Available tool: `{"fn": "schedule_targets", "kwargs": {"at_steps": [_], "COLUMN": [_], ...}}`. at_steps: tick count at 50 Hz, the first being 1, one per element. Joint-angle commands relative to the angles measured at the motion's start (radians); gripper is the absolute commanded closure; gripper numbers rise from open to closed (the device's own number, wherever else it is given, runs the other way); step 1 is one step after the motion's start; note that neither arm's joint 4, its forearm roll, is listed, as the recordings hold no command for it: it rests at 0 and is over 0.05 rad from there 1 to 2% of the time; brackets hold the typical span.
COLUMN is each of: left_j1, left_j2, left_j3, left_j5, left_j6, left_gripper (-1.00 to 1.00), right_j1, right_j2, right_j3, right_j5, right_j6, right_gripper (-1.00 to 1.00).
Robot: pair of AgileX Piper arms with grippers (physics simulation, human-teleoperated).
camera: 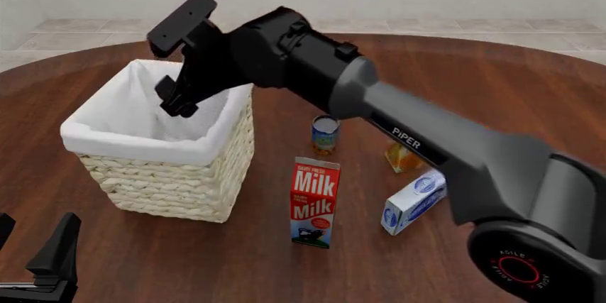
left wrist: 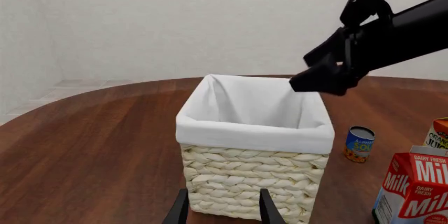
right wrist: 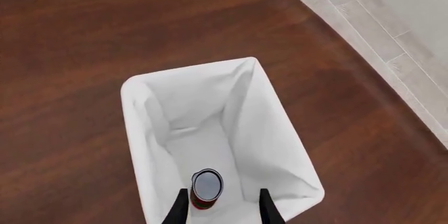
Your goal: Pick up the alphabet soup and the tomato sauce, and put them in the basket.
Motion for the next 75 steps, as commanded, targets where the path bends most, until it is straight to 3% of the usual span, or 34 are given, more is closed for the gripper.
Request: {"fn": "schedule_targets", "kwargs": {"at_steps": [1,37,75], "left_j1": [0.0,0.0,0.0], "left_j2": [0.0,0.0,0.0], "left_j3": [0.0,0.0,0.0], "left_j5": [0.0,0.0,0.0], "left_j6": [0.0,0.0,0.0], "left_gripper": [-1.0,-1.0,-1.0], "right_j1": [-0.005,-0.057,-0.178], "right_j2": [-0.02,-0.124,-0.211], "right_j3": [-0.014,0.057,0.163], "right_j5": [0.004,-0.01,-0.039], "right_j6": [-0.001,0.007,0.011], "right_gripper": [-1.0,-1.0,-1.0]}}
